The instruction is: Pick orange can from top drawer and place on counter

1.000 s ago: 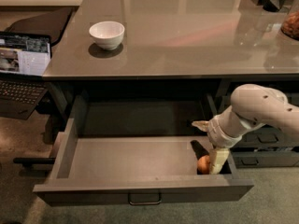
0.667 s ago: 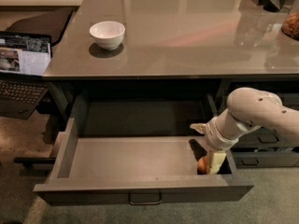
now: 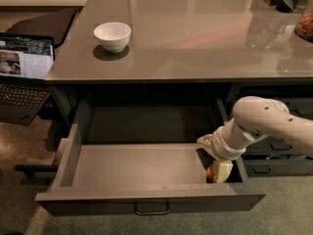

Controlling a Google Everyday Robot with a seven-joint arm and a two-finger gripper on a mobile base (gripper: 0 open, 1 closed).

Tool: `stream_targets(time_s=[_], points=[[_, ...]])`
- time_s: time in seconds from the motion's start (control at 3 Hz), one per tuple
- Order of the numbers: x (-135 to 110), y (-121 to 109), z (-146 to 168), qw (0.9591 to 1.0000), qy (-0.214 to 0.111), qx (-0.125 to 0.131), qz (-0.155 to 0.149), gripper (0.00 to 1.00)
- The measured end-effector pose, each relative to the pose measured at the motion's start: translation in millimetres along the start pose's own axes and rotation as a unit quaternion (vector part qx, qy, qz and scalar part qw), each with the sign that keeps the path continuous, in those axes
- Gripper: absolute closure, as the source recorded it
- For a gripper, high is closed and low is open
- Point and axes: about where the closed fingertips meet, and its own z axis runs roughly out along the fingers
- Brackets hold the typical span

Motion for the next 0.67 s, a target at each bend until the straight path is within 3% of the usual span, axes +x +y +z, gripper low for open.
stream_targets(time_s=[0.67], points=[[-0.5,-0.6,-1.7,1.0,0.003,0.002,0.004,0.65]])
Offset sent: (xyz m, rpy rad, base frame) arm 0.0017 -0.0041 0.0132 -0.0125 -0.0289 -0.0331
